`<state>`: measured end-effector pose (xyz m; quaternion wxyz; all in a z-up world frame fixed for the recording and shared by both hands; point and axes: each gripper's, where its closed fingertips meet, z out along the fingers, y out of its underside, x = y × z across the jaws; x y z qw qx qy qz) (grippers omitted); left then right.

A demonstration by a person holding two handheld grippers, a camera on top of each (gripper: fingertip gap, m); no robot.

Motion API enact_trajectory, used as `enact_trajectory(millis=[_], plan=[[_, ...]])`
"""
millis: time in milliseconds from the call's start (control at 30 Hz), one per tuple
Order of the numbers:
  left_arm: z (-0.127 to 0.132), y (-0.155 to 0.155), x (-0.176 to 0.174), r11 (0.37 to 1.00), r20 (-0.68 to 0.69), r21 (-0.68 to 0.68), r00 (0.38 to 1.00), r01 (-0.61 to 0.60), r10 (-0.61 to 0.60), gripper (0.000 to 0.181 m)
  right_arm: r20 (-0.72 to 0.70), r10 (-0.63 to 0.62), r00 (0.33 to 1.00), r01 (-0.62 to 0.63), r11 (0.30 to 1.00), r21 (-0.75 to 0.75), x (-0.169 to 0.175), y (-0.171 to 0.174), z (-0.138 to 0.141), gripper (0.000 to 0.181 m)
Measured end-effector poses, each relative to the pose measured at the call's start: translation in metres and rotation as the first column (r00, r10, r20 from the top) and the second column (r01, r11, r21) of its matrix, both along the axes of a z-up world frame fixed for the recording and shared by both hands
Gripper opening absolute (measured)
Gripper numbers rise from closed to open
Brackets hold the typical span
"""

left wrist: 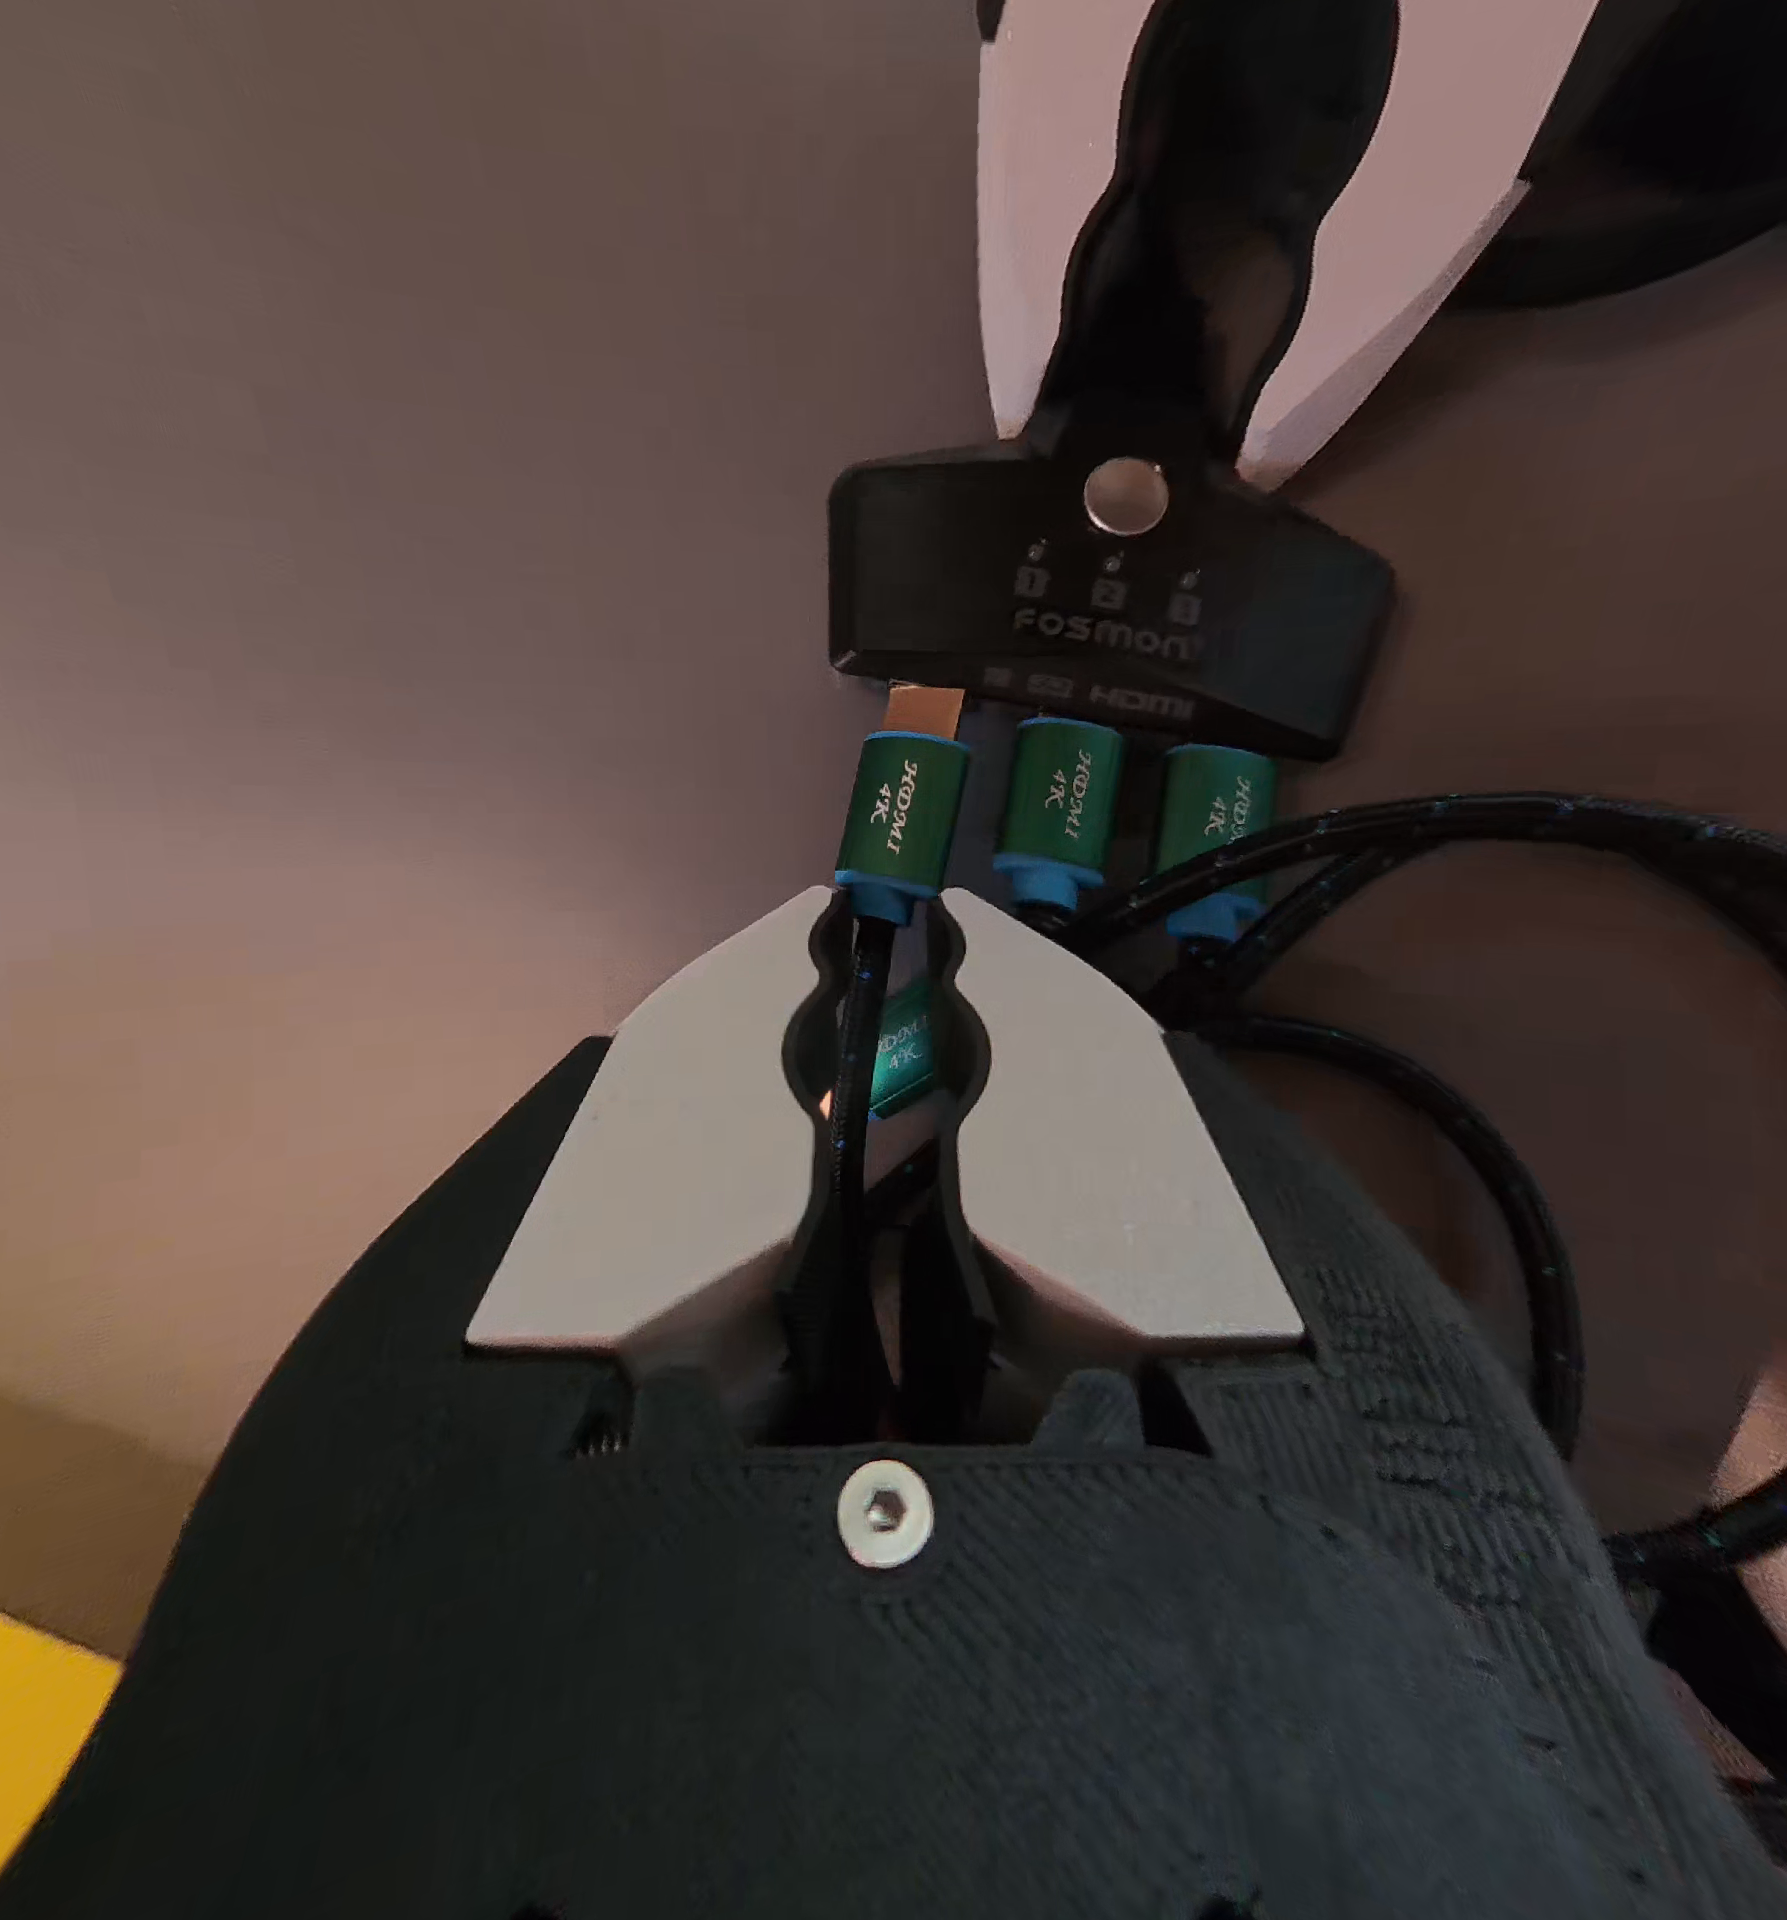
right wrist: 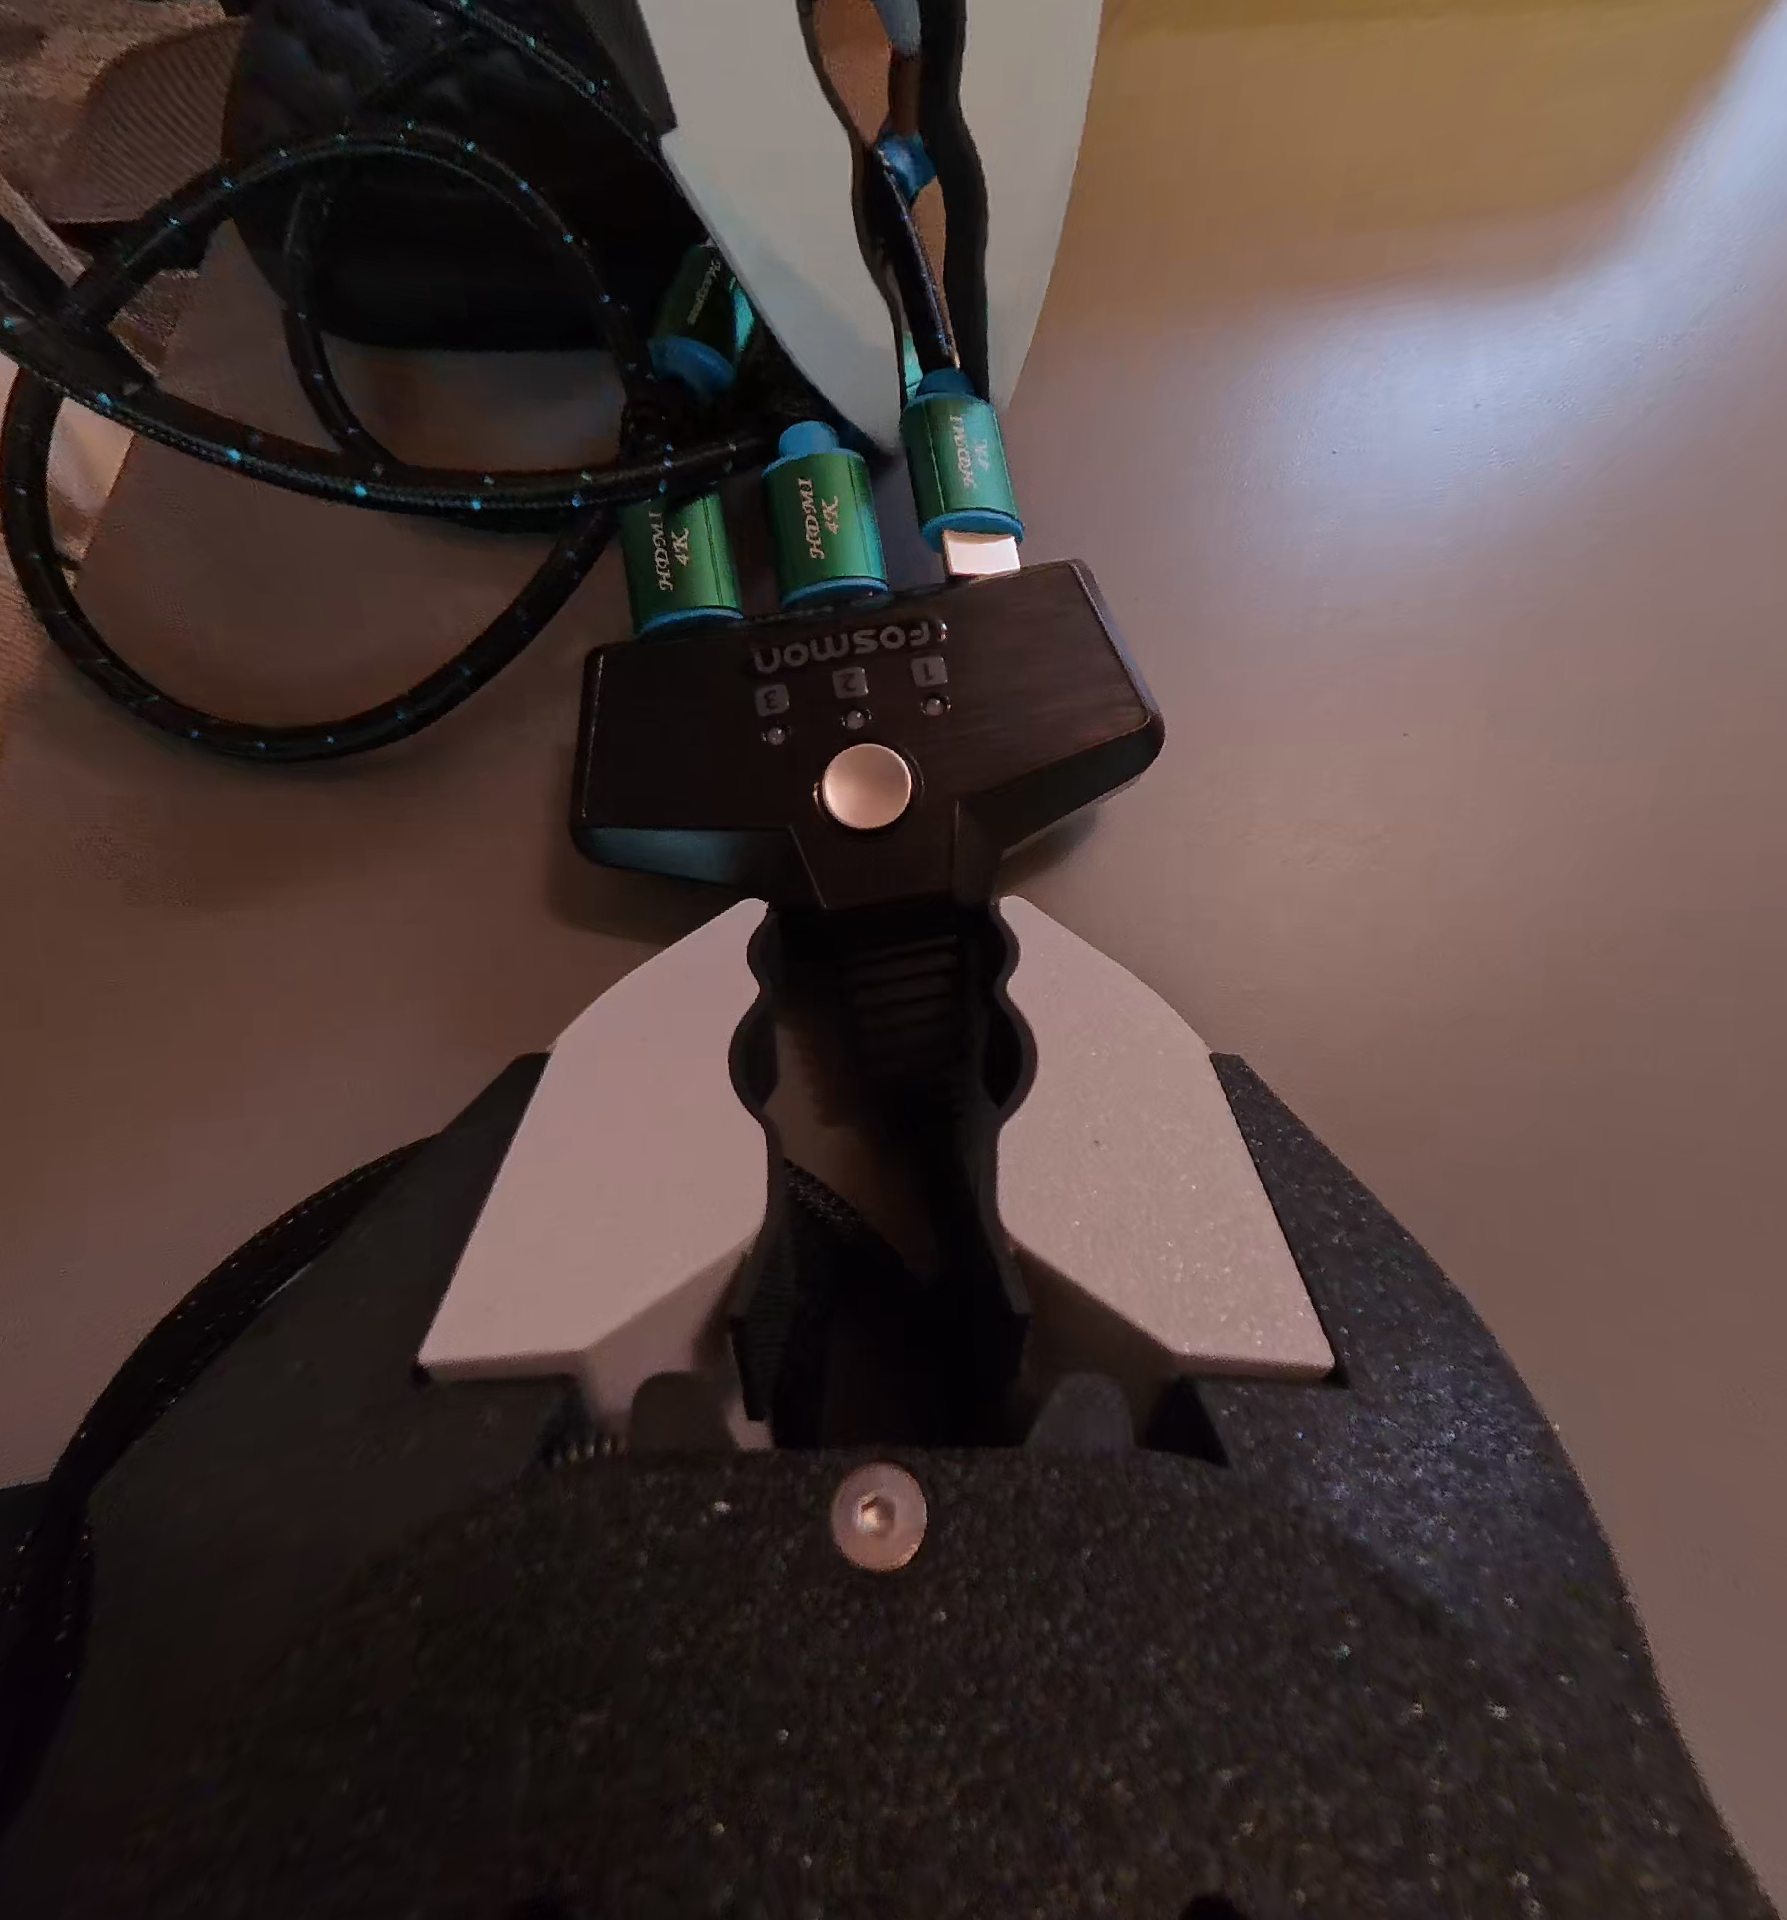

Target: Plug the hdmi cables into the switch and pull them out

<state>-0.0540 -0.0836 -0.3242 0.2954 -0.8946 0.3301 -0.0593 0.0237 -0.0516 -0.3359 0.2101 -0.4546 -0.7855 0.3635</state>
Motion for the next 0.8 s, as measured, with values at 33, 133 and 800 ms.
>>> enact_trajectory(millis=[33, 133, 800], plan=[[-0.002, 0.001, -0.002, 1.0, -0.018, 0.0, 1.0, -0.019, 0.019, 0.014, -0.001, 0.0, 1.0, 0.0, 1.0, -0.001, 0.0, 0.0, 0.0, 0.037], [-0.005, 0.003, -0.004, 1.0, -0.084, 0.009, 0.996, -0.02, 0.021, 0.013, 0.005, -0.002, 1.0, 0.002, 1.0, -0.007, 0.0, -0.001, 0.0, 0.037], [0.01, 0.002, -0.005, 0.882, -0.577, 0.227, 0.787, 0.412, -0.219, 0.01, 0.027, -0.013, 1.0, 0.014, 0.998, -0.054, -0.002, 0.0, 0.001, 0.037]])
